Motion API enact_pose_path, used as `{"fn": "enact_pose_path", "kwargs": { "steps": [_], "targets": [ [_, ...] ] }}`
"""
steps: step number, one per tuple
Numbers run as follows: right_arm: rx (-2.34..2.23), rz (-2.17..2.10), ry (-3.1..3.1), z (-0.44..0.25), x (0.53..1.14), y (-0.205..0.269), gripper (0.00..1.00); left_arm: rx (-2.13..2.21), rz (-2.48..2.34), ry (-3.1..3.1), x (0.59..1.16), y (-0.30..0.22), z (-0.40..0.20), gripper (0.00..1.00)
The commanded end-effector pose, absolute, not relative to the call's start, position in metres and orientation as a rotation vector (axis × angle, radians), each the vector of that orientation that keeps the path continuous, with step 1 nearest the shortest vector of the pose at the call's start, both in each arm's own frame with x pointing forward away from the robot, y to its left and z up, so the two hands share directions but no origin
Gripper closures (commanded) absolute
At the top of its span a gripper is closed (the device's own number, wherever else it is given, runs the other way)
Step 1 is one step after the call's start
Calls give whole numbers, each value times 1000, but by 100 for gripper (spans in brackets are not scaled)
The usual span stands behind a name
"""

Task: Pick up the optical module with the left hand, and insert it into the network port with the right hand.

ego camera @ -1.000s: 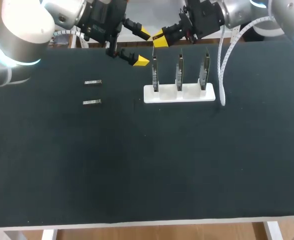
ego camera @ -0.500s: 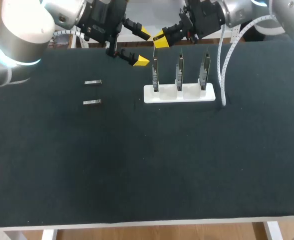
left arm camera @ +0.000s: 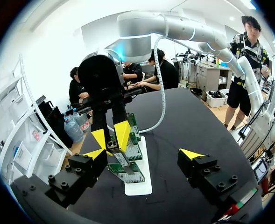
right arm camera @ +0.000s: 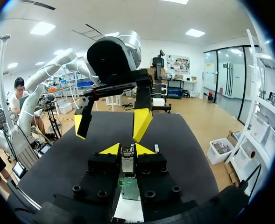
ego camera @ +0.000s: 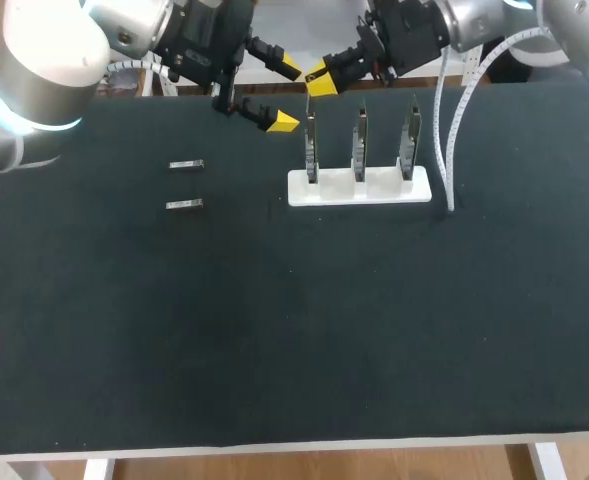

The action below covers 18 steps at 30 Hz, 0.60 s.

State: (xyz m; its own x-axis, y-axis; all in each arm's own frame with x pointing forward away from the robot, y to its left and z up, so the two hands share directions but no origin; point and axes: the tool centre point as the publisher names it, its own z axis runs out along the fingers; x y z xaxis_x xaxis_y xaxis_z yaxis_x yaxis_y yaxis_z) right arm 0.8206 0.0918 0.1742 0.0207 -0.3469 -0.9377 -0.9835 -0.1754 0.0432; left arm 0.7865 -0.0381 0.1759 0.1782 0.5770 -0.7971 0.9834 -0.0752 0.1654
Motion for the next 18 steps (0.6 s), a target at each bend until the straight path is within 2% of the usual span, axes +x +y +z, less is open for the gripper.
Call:
{"fn": "enact_pose_path", "kwargs": {
  "steps": [1, 18],
  "targets": [
    [-1615, 1160, 1362, 183, 824, 92, 100, 1750, -724, 1488, 788, -39, 177, 0],
    [-1645, 1134, 1366, 192, 819, 92, 100, 1750, -724, 1488, 788, -39, 177, 0]
  ]
}}
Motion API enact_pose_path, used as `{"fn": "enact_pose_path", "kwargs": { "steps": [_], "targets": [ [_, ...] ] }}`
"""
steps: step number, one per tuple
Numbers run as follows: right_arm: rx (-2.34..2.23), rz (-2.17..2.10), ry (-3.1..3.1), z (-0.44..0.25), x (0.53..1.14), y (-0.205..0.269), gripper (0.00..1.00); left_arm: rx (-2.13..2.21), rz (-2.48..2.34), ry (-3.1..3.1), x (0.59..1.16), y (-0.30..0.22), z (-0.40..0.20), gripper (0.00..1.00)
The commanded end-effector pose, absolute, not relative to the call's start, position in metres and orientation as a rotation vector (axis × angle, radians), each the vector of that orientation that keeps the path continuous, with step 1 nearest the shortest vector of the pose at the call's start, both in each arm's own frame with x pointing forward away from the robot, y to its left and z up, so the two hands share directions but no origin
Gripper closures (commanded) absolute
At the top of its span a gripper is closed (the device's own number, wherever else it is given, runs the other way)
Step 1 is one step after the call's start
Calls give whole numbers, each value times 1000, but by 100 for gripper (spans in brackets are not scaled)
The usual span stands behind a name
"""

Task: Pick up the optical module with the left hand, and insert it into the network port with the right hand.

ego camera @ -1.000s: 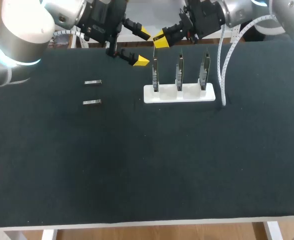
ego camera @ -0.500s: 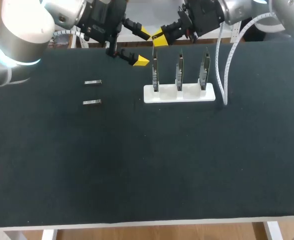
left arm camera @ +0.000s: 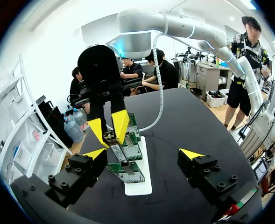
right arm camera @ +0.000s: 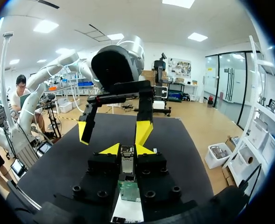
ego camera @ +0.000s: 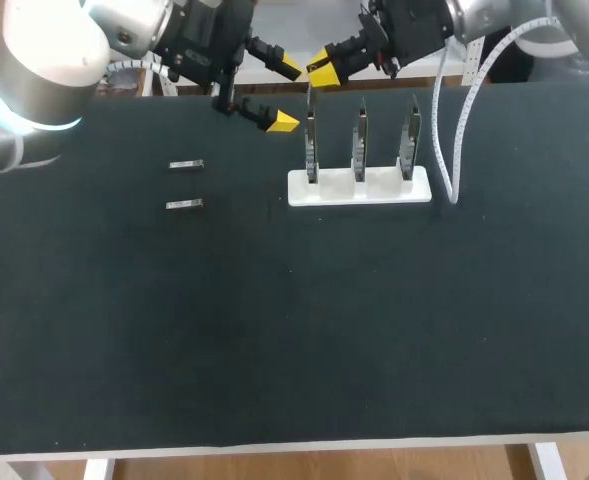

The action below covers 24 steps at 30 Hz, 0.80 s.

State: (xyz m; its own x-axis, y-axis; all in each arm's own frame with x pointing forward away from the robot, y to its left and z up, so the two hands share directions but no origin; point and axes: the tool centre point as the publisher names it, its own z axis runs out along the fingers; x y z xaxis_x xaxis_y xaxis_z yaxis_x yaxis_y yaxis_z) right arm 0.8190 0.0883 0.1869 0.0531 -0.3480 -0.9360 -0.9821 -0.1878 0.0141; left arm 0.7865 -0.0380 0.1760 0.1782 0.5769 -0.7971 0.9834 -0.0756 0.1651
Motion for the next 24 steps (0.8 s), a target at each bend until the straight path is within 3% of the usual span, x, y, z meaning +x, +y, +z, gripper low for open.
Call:
{"fn": "enact_pose_path", "kwargs": {
  "steps": [1, 24],
  "targets": [
    [-1648, 1135, 1370, 192, 819, 92, 100, 1750, -724, 1488, 788, -39, 177, 0],
    [-1679, 1118, 1398, 192, 815, 87, 100, 1750, -724, 1488, 788, -39, 177, 0]
  ]
}}
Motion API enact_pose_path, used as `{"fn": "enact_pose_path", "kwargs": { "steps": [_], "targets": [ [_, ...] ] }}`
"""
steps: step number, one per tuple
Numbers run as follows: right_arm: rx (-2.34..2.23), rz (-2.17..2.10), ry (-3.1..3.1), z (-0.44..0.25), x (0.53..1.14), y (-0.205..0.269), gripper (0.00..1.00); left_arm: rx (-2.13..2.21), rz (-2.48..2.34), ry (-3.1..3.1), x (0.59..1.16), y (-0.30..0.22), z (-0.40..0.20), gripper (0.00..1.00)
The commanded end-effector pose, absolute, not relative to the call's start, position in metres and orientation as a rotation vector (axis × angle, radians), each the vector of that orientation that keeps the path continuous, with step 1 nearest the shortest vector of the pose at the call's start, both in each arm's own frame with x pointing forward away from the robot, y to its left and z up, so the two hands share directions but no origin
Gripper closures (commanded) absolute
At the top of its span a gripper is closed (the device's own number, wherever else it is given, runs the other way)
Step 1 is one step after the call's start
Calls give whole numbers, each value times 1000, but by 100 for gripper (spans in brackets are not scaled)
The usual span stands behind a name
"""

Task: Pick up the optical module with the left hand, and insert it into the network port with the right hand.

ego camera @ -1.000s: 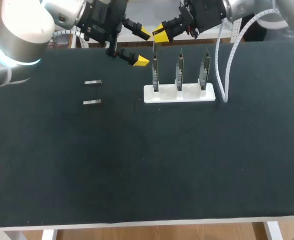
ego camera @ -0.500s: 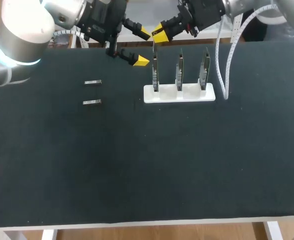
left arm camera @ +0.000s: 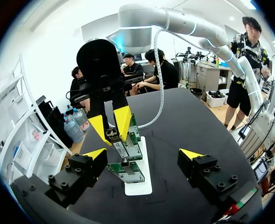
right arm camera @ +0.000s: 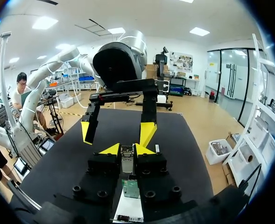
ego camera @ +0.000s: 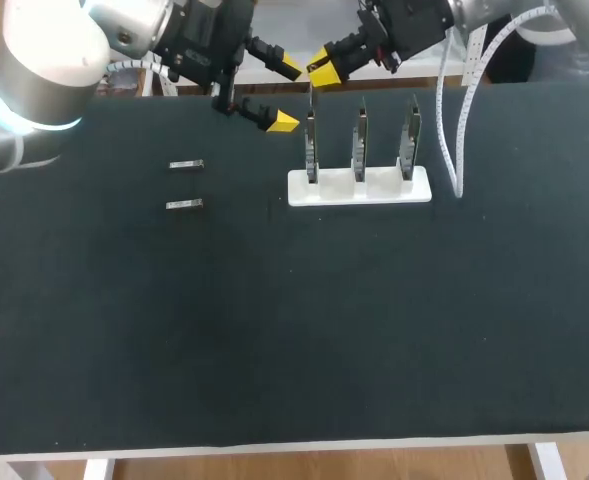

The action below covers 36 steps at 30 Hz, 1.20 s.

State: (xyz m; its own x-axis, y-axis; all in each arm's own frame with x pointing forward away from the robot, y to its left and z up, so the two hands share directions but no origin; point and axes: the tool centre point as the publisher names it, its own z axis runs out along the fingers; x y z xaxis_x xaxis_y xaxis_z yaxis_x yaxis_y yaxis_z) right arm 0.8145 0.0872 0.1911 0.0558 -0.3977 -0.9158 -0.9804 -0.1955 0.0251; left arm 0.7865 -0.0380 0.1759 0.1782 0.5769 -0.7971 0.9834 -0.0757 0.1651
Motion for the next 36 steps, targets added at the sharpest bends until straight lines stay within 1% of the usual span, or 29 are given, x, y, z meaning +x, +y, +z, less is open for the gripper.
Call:
{"fn": "enact_pose_path", "kwargs": {
  "steps": [1, 36],
  "targets": [
    [-1679, 1119, 1398, 192, 815, 87, 100, 1750, -724, 1488, 788, -39, 177, 0],
    [-1669, 1144, 1419, 184, 810, 87, 100, 1750, -724, 1488, 788, -39, 177, 0]
  ]
}}
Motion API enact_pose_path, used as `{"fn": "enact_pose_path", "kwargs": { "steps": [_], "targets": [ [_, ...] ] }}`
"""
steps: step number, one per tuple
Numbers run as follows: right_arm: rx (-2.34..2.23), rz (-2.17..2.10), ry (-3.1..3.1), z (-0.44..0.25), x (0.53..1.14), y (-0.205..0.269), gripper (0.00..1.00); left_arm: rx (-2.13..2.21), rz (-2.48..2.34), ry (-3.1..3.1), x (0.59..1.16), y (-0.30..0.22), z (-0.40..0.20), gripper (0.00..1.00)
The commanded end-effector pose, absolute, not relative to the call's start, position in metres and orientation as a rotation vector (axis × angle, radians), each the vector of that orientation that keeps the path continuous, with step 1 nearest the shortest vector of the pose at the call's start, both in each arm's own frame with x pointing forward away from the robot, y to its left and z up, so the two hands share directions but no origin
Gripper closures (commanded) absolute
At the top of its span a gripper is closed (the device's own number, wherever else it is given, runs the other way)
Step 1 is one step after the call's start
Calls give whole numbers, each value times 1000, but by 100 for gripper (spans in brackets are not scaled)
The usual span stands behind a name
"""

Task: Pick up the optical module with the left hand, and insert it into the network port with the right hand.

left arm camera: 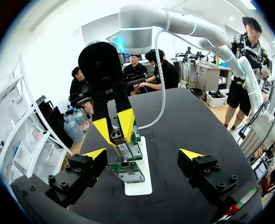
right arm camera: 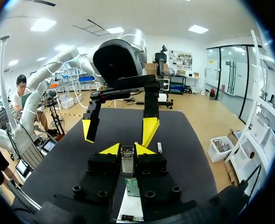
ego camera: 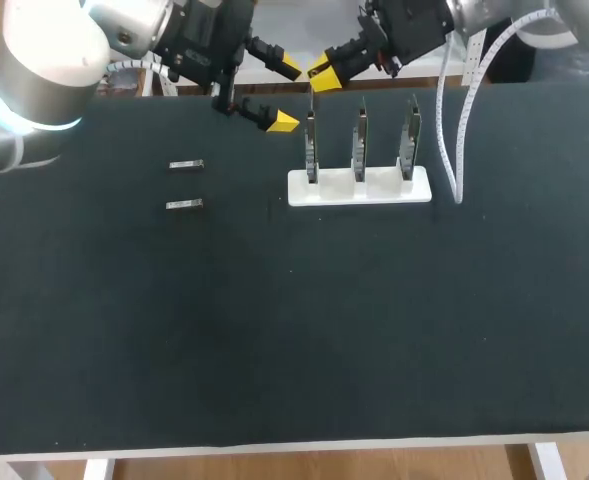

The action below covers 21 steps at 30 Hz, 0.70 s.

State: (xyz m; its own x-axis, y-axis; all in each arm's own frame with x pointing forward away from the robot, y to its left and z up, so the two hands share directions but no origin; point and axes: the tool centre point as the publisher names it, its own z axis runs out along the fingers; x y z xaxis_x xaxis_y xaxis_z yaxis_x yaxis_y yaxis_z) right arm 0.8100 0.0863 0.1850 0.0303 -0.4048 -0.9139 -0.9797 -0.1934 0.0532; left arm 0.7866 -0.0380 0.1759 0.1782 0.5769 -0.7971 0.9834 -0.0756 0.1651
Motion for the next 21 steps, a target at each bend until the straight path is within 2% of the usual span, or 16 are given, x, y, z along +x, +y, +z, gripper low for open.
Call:
{"fn": "enact_pose_path", "kwargs": {
  "steps": [1, 21],
  "targets": [
    [-1668, 1145, 1419, 184, 810, 87, 100, 1750, -724, 1488, 788, -39, 177, 0],
    [-1658, 1155, 1434, 178, 810, 86, 100, 1750, -724, 1488, 788, -39, 177, 0]
  ]
}}
